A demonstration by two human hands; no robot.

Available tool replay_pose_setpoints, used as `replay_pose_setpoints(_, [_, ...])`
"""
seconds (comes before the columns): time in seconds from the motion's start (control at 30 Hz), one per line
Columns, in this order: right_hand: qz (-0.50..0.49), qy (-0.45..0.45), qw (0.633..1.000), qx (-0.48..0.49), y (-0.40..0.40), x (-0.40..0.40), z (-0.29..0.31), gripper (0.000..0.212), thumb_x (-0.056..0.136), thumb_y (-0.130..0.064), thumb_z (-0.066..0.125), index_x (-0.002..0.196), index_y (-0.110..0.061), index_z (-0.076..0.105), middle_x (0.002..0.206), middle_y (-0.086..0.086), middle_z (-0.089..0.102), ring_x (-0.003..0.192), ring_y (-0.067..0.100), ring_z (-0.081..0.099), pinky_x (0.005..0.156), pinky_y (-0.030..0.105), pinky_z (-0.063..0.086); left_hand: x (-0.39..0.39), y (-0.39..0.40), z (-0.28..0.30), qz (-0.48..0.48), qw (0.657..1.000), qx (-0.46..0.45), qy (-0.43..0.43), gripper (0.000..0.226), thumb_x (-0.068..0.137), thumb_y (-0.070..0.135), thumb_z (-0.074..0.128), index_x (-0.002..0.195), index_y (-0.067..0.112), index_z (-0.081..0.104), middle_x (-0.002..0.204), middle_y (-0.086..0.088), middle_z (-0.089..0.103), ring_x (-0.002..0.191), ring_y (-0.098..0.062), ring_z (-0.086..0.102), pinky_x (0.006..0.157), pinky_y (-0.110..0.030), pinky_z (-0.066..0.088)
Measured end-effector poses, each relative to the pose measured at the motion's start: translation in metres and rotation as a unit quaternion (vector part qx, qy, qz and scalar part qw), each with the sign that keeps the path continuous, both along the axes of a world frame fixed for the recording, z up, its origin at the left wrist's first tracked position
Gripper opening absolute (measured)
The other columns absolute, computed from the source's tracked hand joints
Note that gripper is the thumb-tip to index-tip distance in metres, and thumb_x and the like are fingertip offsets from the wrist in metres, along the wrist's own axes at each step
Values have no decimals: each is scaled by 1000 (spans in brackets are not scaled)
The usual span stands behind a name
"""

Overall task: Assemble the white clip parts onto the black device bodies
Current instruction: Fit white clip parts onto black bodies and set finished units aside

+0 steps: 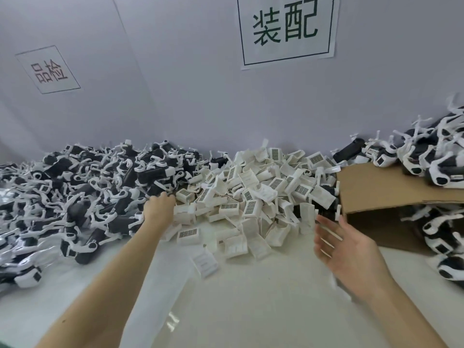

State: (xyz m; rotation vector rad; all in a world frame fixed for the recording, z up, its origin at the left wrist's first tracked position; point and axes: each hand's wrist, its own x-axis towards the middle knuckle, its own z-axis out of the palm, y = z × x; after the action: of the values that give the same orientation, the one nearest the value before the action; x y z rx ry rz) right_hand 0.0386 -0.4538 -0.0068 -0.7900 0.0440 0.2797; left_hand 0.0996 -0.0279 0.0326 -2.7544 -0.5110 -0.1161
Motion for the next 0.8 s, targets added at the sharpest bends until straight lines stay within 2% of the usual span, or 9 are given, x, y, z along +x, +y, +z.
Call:
replay_pose_setpoints(0.13, [-7, 2, 1000, -3, -1, 0, -1, 50, 101, -40, 57, 135, -5, 66, 95, 6, 70, 82, 19, 63, 84, 33, 47, 6, -11, 3, -107, 991, -1, -86, 39, 99, -4, 55, 136, 9, 54, 137, -8, 54, 119, -32, 59, 92, -36, 55])
replay_pose_setpoints(0.27, [-8, 4, 1000, -16, -1, 0, -3, 54, 102, -40, 56, 140, -2, 61, 93, 5, 68, 79, 19, 62, 81, 32, 47, 7, -41, 22, -230, 952, -48, -195, 47, 95, -9, 59, 139, 8, 54, 132, -9, 55, 113, -33, 54, 90, -39, 50])
replay_pose_setpoints(0.47, [7, -3, 999, -32, -1, -2, -2, 56, 96, -40, 62, 138, -3, 64, 102, 8, 73, 84, 20, 70, 73, 29, 58, -34, -147, 24, -464, 827, -155, -278, 39, 97, 3, 74, 134, 1, 62, 135, -15, 61, 112, -35, 61, 94, -50, 57])
replay_pose_setpoints(0.57, [8, -18, 999, -42, -2, -5, 1, 54, 96, -45, 63, 137, -10, 67, 121, 15, 74, 104, 27, 74, 84, 36, 58, -61, -193, -6, -548, 760, -196, -290, 37, 100, 1, 70, 135, 2, 61, 137, -15, 59, 114, -36, 61, 92, -48, 57])
replay_pose_setpoints(0.6, [7, -20, 999, -43, -3, -6, 1, 53, 94, -48, 66, 134, -12, 69, 120, 17, 74, 103, 30, 74, 85, 38, 58, -67, -205, -17, -576, 739, -202, -287, 39, 100, -2, 68, 137, 4, 58, 138, -14, 57, 116, -36, 60, 91, -47, 56])
replay_pose_setpoints(0.67, [13, -26, 998, -63, -6, -6, 3, 54, 89, -55, 71, 126, -16, 74, 114, 16, 73, 89, 27, 73, 74, 35, 60, -75, -222, -36, -629, 702, -181, -279, 45, 98, -14, 59, 138, 8, 56, 140, -11, 53, 119, -35, 59, 91, -44, 55])
replay_pose_setpoints(0.7, [20, -26, 996, -87, -7, -7, 4, 56, 89, -61, 69, 125, -17, 75, 113, 15, 73, 86, 25, 72, 69, 33, 59, -76, -228, -44, -654, 687, -158, -274, 47, 100, -17, 48, 138, 9, 56, 142, -11, 51, 122, -35, 58, 96, -44, 54])
replay_pose_setpoints(0.77, [20, -16, 989, -143, -10, -6, 3, 68, 89, -69, 67, 130, -15, 72, 124, 16, 72, 102, 31, 74, 80, 38, 59, -74, -231, -54, -693, 665, -110, -254, 45, 108, -9, 34, 139, 11, 60, 146, -13, 54, 133, -36, 55, 110, -44, 49])
replay_pose_setpoints(0.8, [6, -12, 986, -169, -11, -5, 1, 74, 86, -70, 69, 133, -13, 69, 128, 19, 71, 113, 36, 72, 88, 43, 58, -72, -230, -57, -705, 659, -93, -243, 40, 110, -5, 41, 138, 12, 63, 147, -14, 57, 139, -36, 53, 116, -45, 45])
